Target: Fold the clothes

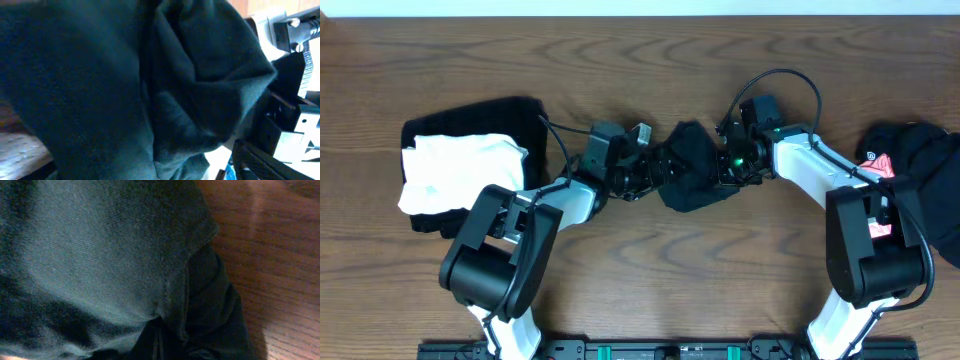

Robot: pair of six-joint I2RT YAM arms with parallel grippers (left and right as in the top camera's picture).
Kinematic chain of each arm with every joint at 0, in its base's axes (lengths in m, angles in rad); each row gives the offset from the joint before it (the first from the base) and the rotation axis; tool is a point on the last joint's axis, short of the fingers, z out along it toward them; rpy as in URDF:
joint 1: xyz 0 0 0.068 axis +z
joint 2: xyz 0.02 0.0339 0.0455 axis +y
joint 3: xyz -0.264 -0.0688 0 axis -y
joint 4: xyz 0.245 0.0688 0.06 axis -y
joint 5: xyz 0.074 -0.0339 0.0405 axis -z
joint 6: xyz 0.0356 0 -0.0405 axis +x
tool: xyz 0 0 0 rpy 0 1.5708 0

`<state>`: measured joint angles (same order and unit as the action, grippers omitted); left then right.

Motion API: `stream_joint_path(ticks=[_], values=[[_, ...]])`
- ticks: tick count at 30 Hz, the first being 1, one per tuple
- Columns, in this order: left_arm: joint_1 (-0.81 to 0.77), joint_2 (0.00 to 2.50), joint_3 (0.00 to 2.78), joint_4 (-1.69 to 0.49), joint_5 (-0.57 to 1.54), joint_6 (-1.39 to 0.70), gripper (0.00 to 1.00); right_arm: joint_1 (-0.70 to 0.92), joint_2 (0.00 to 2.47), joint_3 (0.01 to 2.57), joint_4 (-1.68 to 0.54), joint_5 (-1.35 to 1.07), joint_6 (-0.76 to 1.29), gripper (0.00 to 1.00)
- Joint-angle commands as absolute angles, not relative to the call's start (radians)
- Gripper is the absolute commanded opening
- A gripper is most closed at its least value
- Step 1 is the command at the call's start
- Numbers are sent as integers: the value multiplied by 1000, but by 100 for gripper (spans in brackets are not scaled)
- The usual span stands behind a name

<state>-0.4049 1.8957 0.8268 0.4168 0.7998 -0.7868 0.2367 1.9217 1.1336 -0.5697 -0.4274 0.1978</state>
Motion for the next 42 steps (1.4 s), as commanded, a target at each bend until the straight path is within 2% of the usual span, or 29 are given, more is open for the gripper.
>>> stream_joint_path(ticks=[1, 10, 17, 23, 28, 31, 34, 37, 38, 42], values=[[-407, 1908, 817, 421, 745, -784, 90, 246, 1966, 1118, -595, -393, 185, 1], [-505, 1908, 818, 395, 498, -989, 95, 246, 1966, 1118, -599, -393, 186, 1], [-517, 1918, 818, 404, 429, -1035, 95, 246, 1966, 1118, -611, -393, 186, 1], [-519, 2001, 818, 459, 446, -1069, 84, 246, 1966, 1118, -618, -393, 186, 1], [-519, 2076, 818, 561, 501, -1075, 69, 246, 1966, 1118, -625, -393, 185, 1], [-519, 2084, 818, 563, 513, -1050, 53, 246, 1966, 1118, -625, -393, 186, 2], [-518, 2083, 818, 563, 525, -1012, 31, 246, 1966, 1118, -624, -393, 185, 4], [-517, 2081, 818, 563, 554, -962, 11, 242, 1961, 1118, -622, -391, 176, 14], [-517, 2078, 818, 563, 566, -942, 8, 237, 1953, 1118, -622, -392, 171, 19], [-509, 2059, 818, 558, 607, -907, 6, 207, 1899, 1119, -641, -401, 171, 35]])
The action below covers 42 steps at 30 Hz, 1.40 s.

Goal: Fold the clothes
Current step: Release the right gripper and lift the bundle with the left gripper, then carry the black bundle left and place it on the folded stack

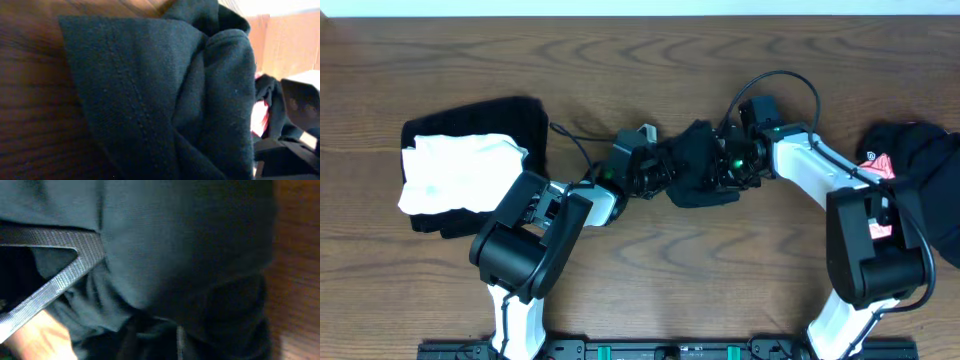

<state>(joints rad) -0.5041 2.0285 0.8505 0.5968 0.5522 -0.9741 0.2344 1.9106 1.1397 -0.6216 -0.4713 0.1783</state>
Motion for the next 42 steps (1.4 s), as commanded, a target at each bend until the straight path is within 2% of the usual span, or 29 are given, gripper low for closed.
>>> stream_joint_path(ticks=[1, 4, 12, 18, 26, 36, 42], values=[[-504, 2046, 818, 555, 628, -905, 6, 192, 1876, 1119, -649, -400, 171, 41], [-479, 2006, 818, 554, 681, -894, 6, 133, 1808, 1119, -667, -396, 171, 49], [-369, 1762, 818, 461, 731, -891, 6, -27, 1669, 1119, -695, -401, 186, 50], [-237, 1544, 818, 420, 733, -896, 6, -32, 1661, 1118, -726, -395, 177, 49], [84, 1327, 818, 253, 733, -894, 6, -14, 1661, 1118, -726, -393, 178, 48], [549, 1294, 818, 96, 734, -928, 6, -12, 1661, 1118, -748, -380, 151, 47], [658, 1348, 814, -77, 680, -858, 6, -12, 1661, 1118, -748, -360, 152, 47]])
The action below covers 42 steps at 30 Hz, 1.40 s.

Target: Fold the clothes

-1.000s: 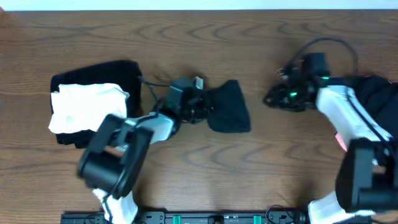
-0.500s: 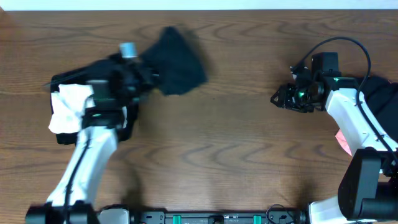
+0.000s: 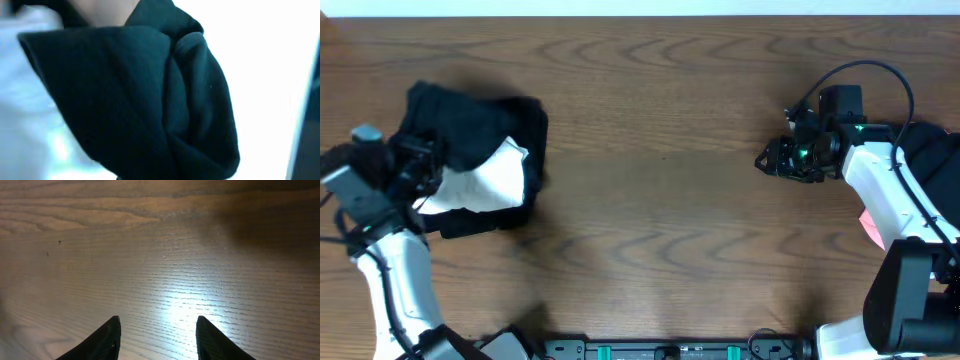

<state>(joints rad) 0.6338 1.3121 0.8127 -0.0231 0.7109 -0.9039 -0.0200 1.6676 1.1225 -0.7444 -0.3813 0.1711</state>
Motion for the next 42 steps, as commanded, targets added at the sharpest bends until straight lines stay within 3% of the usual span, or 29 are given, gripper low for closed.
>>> stream_joint_path(ticks=[1, 11, 13, 14, 15, 16, 30, 37, 42], values=[[662, 1364, 812, -115, 653, -852, 6, -12, 1661, 1118, -748, -357, 152, 47], [681, 1530, 787, -184, 609, -825, 8, -12, 1661, 1118, -752, -355, 152, 46], [690, 1513, 789, -176, 612, -796, 31, -12, 1661, 1118, -752, -354, 151, 45], [703, 1486, 793, -177, 634, -765, 78, -12, 1661, 1118, -752, -355, 151, 45], [711, 1470, 794, -179, 649, -756, 94, -12, 1661, 1118, -752, -354, 151, 45], [720, 1448, 794, -179, 669, -751, 98, -12, 1661, 1118, -752, -354, 151, 45], [796, 958, 797, -311, 870, -725, 98, -12, 1661, 1118, -749, -354, 152, 48], [607, 915, 797, -345, 1029, -493, 98, -12, 1659, 1118, -706, -368, 152, 47], [347, 913, 802, -386, 817, -360, 98, -12, 1613, 1119, -676, -448, 152, 47]])
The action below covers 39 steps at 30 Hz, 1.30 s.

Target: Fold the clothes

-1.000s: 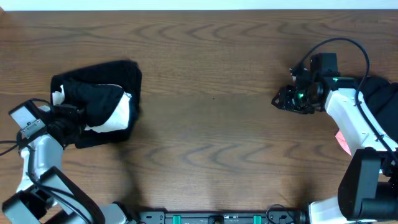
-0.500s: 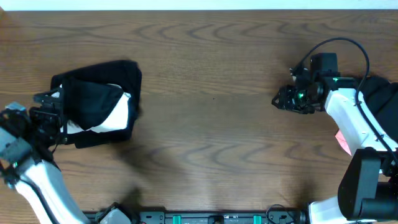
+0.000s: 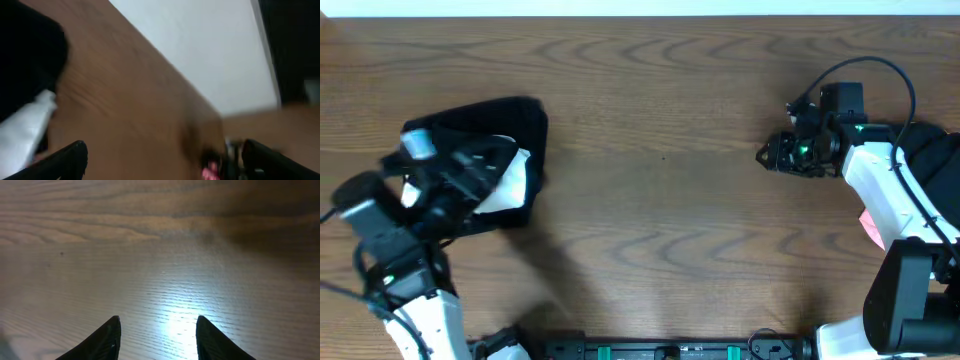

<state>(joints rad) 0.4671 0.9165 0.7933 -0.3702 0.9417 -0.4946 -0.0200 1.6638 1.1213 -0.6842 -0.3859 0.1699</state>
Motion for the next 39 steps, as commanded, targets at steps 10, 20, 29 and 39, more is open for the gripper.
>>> stream_joint_path(ticks=[10, 20, 29, 39], values=[[-261, 913, 918, -653, -33, -104, 98, -12, 1243, 1119, -673, -472, 106, 50], [-430, 869, 1100, -865, -282, -105, 98, -12, 775, 1119, -620, -376, 2, 99], [-431, 888, 1100, -912, -281, -105, 98, -12, 648, 1119, -770, -321, 2, 99], [-431, 916, 1100, -913, -281, -105, 98, -12, 648, 1119, -834, -331, 3, 99]])
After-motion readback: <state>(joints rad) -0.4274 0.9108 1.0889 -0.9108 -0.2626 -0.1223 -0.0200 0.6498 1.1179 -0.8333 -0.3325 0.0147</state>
